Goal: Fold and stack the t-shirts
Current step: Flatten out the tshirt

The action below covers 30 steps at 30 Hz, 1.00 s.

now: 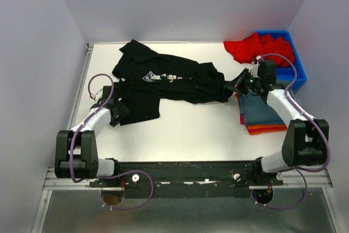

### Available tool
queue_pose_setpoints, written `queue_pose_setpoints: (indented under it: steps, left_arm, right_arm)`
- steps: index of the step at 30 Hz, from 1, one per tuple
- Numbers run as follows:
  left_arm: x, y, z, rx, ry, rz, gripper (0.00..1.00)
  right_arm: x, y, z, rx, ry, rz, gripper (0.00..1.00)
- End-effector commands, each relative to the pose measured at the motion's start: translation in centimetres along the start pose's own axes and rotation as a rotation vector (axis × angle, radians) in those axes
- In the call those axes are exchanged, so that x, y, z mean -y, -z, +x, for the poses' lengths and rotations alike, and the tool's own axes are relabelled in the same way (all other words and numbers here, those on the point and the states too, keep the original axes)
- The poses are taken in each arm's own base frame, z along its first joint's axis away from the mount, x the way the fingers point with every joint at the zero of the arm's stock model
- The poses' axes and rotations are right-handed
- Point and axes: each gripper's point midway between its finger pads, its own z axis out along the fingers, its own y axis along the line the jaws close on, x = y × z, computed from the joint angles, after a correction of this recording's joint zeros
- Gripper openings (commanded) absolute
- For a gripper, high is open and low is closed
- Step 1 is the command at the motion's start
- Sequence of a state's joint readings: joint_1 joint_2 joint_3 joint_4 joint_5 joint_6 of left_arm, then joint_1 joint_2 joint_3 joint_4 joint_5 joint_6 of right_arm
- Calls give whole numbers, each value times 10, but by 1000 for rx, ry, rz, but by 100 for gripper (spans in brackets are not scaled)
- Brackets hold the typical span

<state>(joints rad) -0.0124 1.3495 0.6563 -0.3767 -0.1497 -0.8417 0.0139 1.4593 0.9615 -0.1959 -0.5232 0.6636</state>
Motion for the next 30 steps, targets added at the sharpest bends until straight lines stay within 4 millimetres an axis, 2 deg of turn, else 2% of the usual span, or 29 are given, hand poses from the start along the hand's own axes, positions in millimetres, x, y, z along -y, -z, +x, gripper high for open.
queue_pose_setpoints:
  steps: [1, 2, 5, 9, 12, 15, 18, 21, 23, 25, 27, 30]
  left_arm:
    - [5, -1, 16, -78, 7, 44, 54]
    - [9, -3, 17, -87, 0, 62, 47]
    - [14, -5, 15, -90, -11, 79, 38]
    - [24, -9, 13, -71, -16, 138, 33]
    - [36, -17, 26, -149, -26, 192, 26]
    - [44, -21, 26, -173, -45, 211, 0]
    - [48, -11, 9, -118, -53, 207, 0]
    - [60, 15, -15, -52, -58, 232, 0]
    - [71, 40, -36, 5, -58, 255, 0]
    - [84, 71, -62, 81, -46, 294, 0]
    - [106, 110, -92, 157, -35, 364, 0]
    - [129, 161, -136, 258, -25, 401, 0]
  right_arm:
    - [-7, -4, 6, -25, -3, -50, 1]
    - [-7, -4, 6, -25, -2, -50, 1]
    - [-7, -2, 6, -20, 0, -49, 1]
    - [-7, -1, 6, -18, 3, -46, 1]
    - [-8, -1, 7, -20, 6, -48, 1]
    - [-6, 0, 6, -17, 12, -39, 1]
    - [-5, 1, 5, -9, 20, -23, 1]
    - [-5, 1, 2, -13, 26, -16, 1]
    - [-8, 2, -2, -14, 25, -6, 1]
    - [-12, 4, -14, 3, 28, 13, 1]
    - [-22, 7, -28, 18, 36, 25, 1]
    - [-43, 15, -54, 49, 43, 21, 1]
